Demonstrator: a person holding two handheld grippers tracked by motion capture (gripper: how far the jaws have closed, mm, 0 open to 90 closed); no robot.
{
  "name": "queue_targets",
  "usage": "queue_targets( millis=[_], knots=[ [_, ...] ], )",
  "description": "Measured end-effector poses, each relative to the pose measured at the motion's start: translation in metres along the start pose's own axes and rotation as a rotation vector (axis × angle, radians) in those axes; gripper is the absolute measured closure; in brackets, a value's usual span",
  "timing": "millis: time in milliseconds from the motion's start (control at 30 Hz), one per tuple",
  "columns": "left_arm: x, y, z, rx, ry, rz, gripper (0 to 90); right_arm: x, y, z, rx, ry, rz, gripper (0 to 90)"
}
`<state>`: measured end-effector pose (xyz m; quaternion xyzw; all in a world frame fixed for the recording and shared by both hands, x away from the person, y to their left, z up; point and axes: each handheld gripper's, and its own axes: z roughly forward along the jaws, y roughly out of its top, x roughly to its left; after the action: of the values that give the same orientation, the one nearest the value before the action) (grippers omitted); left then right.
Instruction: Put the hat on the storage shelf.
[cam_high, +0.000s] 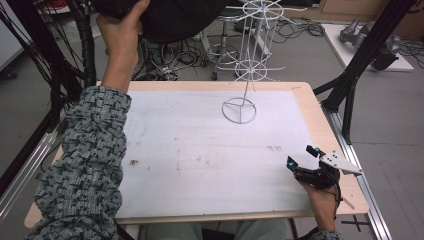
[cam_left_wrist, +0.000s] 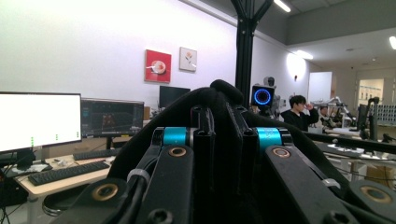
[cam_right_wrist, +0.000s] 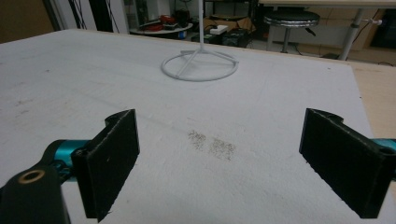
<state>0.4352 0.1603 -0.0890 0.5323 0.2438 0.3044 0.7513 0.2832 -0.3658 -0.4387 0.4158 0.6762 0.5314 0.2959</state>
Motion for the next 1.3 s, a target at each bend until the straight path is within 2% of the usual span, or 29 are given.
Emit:
queue_targets(
  millis=[167, 300, 467, 733, 767, 867, 967, 1133, 1200, 1300],
  knots=[
    [-0.004, -0.005, 0.013, -0.013, 0.006, -0.014, 81.9, -0.001, 0.0, -0.002, -0.005, -0.003, 0.002, 11.3],
    [-0.008, -0.01, 0.021, 0.001, 0.003, -0.001, 81.9, -0.002, -0.001, -0.002, -0.004, -0.003, 0.003, 11.3],
    [-0.012, -0.019, 0.029, 0.012, -0.011, -0.009, 81.8, -0.002, -0.001, -0.003, 0.001, -0.005, 0.004, 11.3],
    [-0.019, -0.035, 0.032, 0.044, -0.037, -0.012, 81.6, -0.003, -0.001, -0.002, 0.0, 0.0, 0.0, 11.3],
    [-0.02, -0.037, 0.032, 0.053, -0.043, -0.015, 81.6, -0.002, -0.001, -0.002, 0.001, 0.0, -0.002, 11.4],
    [-0.023, -0.039, 0.032, 0.081, -0.054, 0.014, 81.2, -0.001, -0.001, -0.002, 0.005, 0.001, -0.002, 11.3],
    [-0.028, -0.043, 0.031, 0.089, -0.065, 0.031, 81.0, -0.001, -0.001, -0.001, 0.006, 0.002, -0.002, 11.3],
    [-0.029, -0.058, 0.029, 0.151, -0.07, 0.039, 80.3, 0.0, -0.001, 0.0, 0.01, 0.005, -0.004, 11.3],
    [-0.028, -0.062, 0.03, 0.19, -0.077, 0.041, 79.5, 0.001, -0.001, 0.001, 0.014, 0.005, -0.01, 11.3],
    [-0.03, -0.068, 0.028, 0.185, -0.08, 0.052, 79.4, 0.001, -0.001, 0.002, 0.019, 0.008, -0.011, 11.3]
  ],
)
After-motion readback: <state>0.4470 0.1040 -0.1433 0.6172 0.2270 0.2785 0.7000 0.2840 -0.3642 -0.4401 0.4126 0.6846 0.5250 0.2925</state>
